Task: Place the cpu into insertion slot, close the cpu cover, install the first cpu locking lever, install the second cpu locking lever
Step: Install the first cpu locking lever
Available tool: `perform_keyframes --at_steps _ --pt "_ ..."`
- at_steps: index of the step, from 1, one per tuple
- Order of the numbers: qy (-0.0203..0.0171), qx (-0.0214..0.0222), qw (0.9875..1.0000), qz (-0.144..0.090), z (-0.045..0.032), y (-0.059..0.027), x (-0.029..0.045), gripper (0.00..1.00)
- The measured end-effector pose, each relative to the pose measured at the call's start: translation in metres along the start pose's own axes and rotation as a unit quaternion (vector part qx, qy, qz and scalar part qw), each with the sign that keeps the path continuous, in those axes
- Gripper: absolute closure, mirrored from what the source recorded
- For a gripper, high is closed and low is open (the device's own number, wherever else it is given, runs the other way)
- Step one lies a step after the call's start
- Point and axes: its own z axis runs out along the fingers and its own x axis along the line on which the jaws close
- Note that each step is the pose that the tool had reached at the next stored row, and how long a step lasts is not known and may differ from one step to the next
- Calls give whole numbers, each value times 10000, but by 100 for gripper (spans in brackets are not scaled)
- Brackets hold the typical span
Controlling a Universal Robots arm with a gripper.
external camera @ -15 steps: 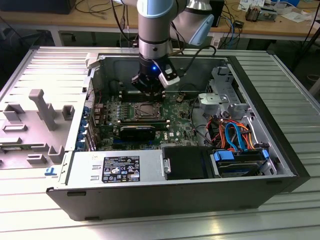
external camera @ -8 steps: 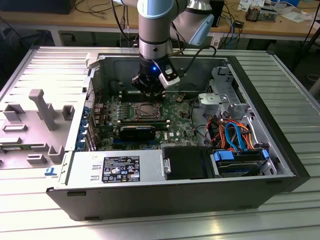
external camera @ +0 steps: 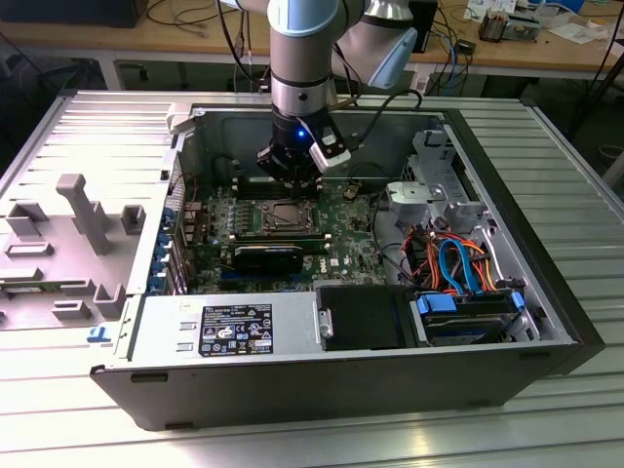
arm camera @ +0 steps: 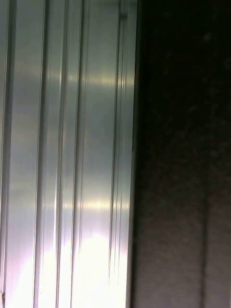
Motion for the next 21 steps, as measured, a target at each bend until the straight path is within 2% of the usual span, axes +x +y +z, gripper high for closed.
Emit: perform_keyframes --at_steps 8,21 --pt "-1 0 10000 0 -13 1 0 89" --pt "8 24 10000 19 -2 -9 -16 89"
